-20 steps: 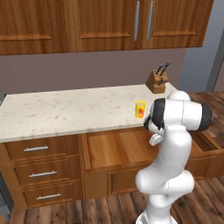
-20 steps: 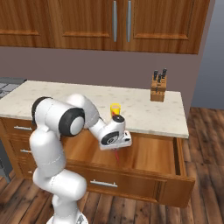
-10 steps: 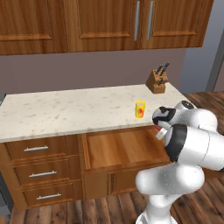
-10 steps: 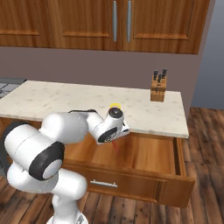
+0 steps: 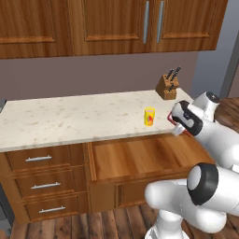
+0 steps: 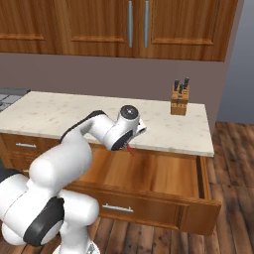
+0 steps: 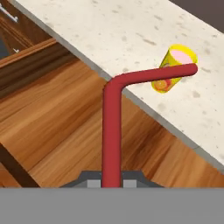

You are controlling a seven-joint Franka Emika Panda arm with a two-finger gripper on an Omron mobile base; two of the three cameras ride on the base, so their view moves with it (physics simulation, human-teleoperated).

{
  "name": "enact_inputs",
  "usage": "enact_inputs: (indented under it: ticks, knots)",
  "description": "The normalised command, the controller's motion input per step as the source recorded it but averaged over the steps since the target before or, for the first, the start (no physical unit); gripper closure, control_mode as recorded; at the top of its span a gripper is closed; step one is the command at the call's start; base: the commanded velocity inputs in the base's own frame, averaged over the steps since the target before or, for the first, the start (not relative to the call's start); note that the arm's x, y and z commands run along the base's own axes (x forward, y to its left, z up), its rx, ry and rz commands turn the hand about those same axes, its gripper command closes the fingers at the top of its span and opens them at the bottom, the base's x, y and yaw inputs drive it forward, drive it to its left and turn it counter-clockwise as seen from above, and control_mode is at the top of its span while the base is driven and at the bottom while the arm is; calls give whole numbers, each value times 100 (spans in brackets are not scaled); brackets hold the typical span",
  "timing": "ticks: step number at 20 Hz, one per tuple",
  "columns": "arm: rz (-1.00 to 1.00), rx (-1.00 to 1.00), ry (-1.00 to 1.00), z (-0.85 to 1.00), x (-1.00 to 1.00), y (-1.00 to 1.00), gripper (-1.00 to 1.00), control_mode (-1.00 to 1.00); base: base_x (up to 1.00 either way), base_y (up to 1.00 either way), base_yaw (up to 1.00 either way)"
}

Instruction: Pick up the straw from the left drawer and put it inside the smoothie cup.

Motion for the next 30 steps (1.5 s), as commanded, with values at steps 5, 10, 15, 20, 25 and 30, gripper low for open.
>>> enact_inputs:
  ticks: [5, 10, 15, 20, 25, 30]
  knots:
    - [0, 6, -7, 81, 0, 7, 100, -100, 0, 0, 0]
    - [-1, 20, -4, 56, 7, 0, 100, -100, 0, 0, 0]
    - [0, 28, 0, 19, 19, 0, 100, -100, 0, 0, 0]
    - [0, 28, 0, 8, 33, 0, 100, -100, 0, 0, 0]
    - [0, 19, 0, 0, 43, 0, 100, -100, 0, 0, 0]
    - [0, 13, 0, 0, 46, 1, 100, -100, 0, 0, 0]
